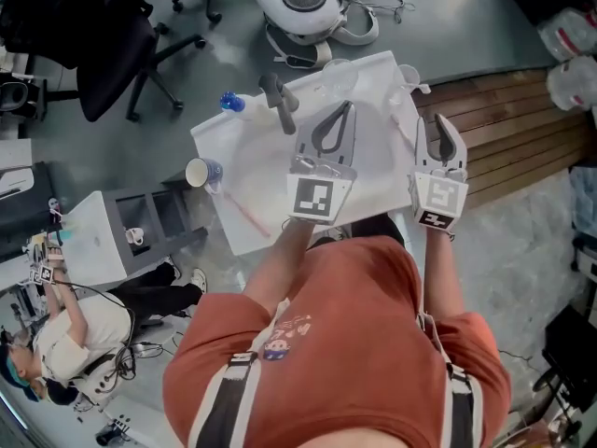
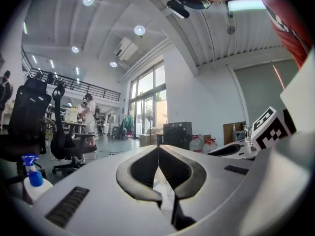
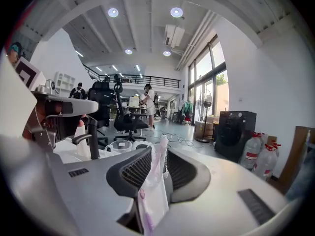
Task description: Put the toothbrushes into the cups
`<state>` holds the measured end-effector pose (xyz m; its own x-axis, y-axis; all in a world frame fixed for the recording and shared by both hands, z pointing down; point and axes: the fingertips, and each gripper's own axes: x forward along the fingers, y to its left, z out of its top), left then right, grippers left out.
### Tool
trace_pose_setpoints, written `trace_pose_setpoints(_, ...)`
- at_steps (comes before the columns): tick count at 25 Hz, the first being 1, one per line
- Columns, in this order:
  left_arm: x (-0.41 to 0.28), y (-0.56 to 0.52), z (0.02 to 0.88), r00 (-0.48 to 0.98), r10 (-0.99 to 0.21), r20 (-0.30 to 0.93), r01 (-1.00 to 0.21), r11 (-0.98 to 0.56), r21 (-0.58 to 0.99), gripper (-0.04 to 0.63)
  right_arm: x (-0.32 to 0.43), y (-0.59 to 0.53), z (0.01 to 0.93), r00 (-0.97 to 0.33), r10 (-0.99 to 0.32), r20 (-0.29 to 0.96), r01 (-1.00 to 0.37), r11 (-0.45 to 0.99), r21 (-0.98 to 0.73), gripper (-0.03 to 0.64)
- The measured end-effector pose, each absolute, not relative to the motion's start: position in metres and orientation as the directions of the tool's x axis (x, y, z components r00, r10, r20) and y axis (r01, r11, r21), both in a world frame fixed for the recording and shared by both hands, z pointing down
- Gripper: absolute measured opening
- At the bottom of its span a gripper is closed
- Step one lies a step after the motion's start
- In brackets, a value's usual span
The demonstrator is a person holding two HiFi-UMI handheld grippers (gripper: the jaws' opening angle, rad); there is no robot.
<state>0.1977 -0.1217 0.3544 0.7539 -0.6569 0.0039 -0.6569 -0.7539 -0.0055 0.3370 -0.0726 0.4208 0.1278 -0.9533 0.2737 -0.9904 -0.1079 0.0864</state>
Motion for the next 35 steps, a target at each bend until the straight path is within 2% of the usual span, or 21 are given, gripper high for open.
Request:
trace_pose_setpoints(9,0.187,-0.103,0.385,0.749,-0.661,0.042,-0.662,-0.750,-0.009,0.020,0.312,-0.053,0.462,0.033,-0.912,0.408,-0.993,0.016,0.118,0.111)
trace_pose_setpoints(18,0.187,-0.097,0.412,0.748,-0.657,0.094,-0.659,-0.752,-0.016,0.020,0.309,-0.052,0.514,-0.064,-0.783,0.619,-0.986,0.146,0.083,0.115)
trace_pose_setpoints(26,0.189,-0.110,0.440,0.719,-0.680,0.146,-0.686,-0.728,-0.016,0.020,0.312,-0.054,0.571,-0.136,-0.566,0.813,-0.967,0.254,0.015,0.118)
trace_pose_setpoints(31,0.188,-0.117,0.454,0.701,-0.690,0.181,-0.700,-0.714,-0.007,0.020,0.318,-0.067,0.589,-0.163,-0.460,0.873,-0.955,0.297,-0.022,0.118)
trace_pose_setpoints(35,0.185,-0.123,0.463,0.684,-0.703,0.196,-0.716,-0.698,-0.005,0.020,0.318,-0.064,0.604,-0.165,-0.314,0.935,-0.934,0.354,-0.046,0.117)
